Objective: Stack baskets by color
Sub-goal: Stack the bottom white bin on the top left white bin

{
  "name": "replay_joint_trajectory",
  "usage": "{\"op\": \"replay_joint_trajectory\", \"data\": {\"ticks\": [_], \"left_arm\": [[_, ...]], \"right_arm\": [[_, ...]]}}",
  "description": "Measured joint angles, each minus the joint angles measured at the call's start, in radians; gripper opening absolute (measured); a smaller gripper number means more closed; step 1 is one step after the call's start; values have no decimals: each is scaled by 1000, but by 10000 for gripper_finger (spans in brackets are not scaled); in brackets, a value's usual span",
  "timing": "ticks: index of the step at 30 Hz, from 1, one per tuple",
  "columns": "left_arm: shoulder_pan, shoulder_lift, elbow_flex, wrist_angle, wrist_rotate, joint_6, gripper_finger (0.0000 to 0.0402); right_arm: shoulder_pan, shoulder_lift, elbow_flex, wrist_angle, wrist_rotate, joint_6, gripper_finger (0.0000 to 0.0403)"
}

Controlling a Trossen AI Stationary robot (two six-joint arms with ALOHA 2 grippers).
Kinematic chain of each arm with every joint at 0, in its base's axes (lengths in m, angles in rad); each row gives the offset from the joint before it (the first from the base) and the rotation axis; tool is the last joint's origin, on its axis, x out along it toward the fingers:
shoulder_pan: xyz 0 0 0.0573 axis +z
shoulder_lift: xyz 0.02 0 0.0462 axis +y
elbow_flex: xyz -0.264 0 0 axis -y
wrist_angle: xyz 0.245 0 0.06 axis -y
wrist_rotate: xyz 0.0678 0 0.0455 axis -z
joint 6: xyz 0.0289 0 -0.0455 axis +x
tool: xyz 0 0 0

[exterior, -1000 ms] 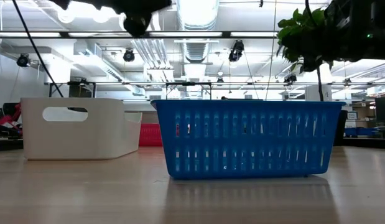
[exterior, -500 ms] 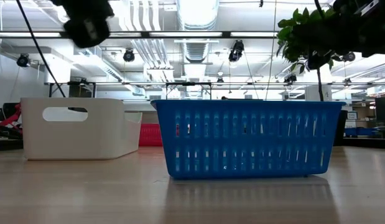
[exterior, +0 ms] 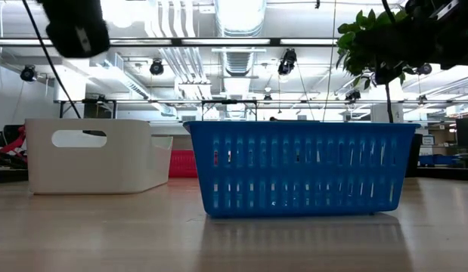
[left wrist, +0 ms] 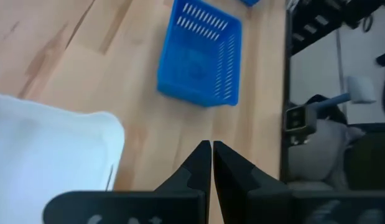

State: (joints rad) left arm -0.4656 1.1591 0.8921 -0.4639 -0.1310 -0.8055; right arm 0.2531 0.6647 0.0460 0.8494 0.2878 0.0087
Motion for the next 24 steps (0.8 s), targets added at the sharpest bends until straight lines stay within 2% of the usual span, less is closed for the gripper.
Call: {"op": "replay_joint_trajectory", "data": {"ticks": [6,10,17,20,24], "left_arm": [[1,0,26,-64,-6,37,0],[28,0,27,-71,2,170,0],[72,0,80,-78,51,227,0],[66,1,84,-76,36,229,0],[63,72,81,-60,16,266,0]], "right_arm": [[-5,0,0,15,60,-149,9],[-15,0,7,37,63,-263,9],[-38,11,119,30,53,-410,9],[-38,25,173,-11,50,-443,9],[-38,61,223,-62,45,-462,9]]}}
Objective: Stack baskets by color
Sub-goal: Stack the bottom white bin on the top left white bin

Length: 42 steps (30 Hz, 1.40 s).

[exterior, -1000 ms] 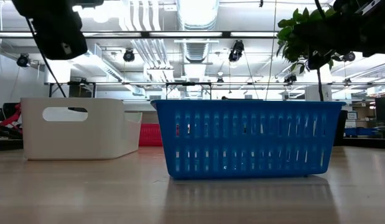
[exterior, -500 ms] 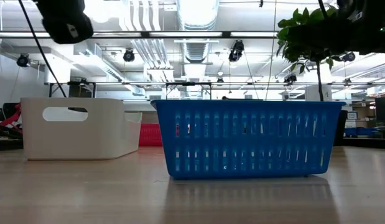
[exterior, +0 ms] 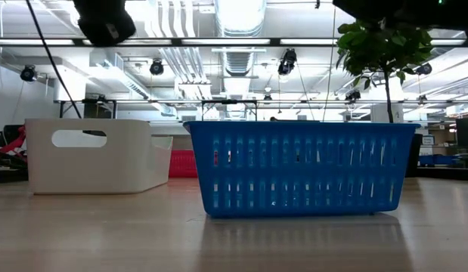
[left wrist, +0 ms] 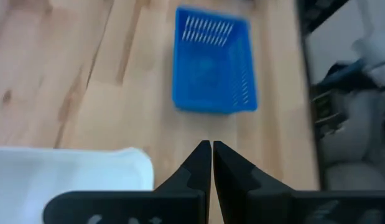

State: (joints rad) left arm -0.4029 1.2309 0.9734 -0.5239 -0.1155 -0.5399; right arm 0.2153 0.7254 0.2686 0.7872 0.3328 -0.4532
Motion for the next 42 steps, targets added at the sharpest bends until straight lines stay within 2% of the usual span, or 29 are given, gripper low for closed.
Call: {"op": "replay_joint_trajectory", "data": {"ticks": [7,18,26,29,32,36,42], "left_arm": [[-2,155,44,-40,95,53,0],[-31,297,307,-350,122,50,0],[-44,312,319,-383,133,49,3],[-44,310,300,-429,132,49,23],[-44,311,246,-439,128,55,59],[-38,311,196,-438,62,72,116],[-36,305,217,-435,29,190,182]], "right_arm": [[0,76,10,15,-30,-7,9],[0,129,3,33,-27,14,9],[0,125,3,33,-27,7,9],[0,127,-1,28,-27,16,9],[0,129,-7,24,-27,28,9],[0,128,-11,23,-27,34,9],[0,127,-11,24,-26,32,9]]}}
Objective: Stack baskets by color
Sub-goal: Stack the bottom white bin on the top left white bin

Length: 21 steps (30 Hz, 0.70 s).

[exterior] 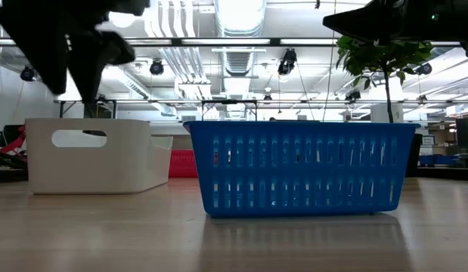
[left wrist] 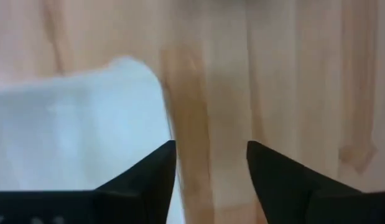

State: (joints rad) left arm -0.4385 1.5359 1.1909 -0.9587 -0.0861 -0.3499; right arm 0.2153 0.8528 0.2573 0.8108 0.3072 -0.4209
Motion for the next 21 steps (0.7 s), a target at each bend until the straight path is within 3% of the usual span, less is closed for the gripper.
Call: {"op": "replay_joint_trajectory", "data": {"ticks": [3,7,14,21], "left_arm": [[13,-2,-1,8,-49,43,195],[56,-3,-44,22,-21,43,198],[70,-3,-140,211,-25,83,198],[70,1,-226,286,-25,64,158]], "right_arm": [[0,0,0,0,8,-13,9],[0,-2,0,2,10,-36,9],[0,-8,0,5,10,26,9],[1,-6,0,-7,4,28,9]]}}
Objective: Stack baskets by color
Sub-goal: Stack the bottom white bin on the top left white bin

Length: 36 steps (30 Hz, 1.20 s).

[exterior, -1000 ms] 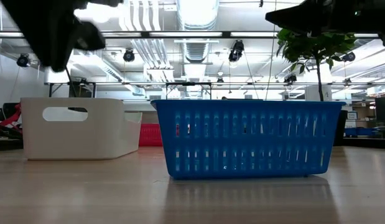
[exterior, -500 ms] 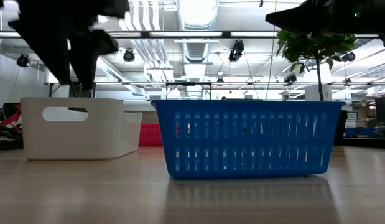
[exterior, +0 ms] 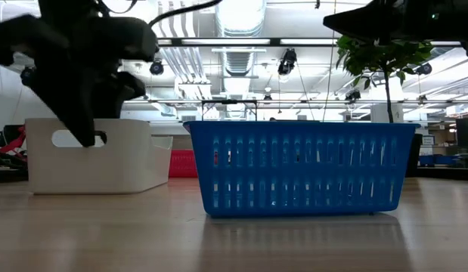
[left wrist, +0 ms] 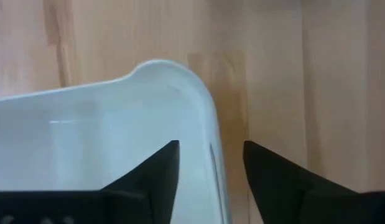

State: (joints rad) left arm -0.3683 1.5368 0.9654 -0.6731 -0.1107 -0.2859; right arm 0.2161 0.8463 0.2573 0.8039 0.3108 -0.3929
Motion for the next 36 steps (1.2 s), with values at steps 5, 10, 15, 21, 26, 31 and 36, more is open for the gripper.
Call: {"op": "replay_joint_trajectory", "data": {"ticks": [5,10,15,21,26,31,36], "left_arm": [[0,0,-27,15,-1,4,98],[0,0,-26,8,-1,5,13],[-4,0,24,-37,-1,30,1],[-15,0,174,-262,-4,37,0],[-19,0,300,-442,-78,64,0],[-18,-1,407,-611,-184,93,0],[-17,-2,486,-766,-280,90,0]], "right_arm": [[0,1,0,-14,-1,-1,9],[0,1,0,-14,0,5,9],[0,7,0,-16,0,10,9],[0,6,0,-23,0,16,9],[0,8,0,-24,1,16,9],[0,8,0,-30,4,16,9],[0,8,0,-40,4,16,9]]}}
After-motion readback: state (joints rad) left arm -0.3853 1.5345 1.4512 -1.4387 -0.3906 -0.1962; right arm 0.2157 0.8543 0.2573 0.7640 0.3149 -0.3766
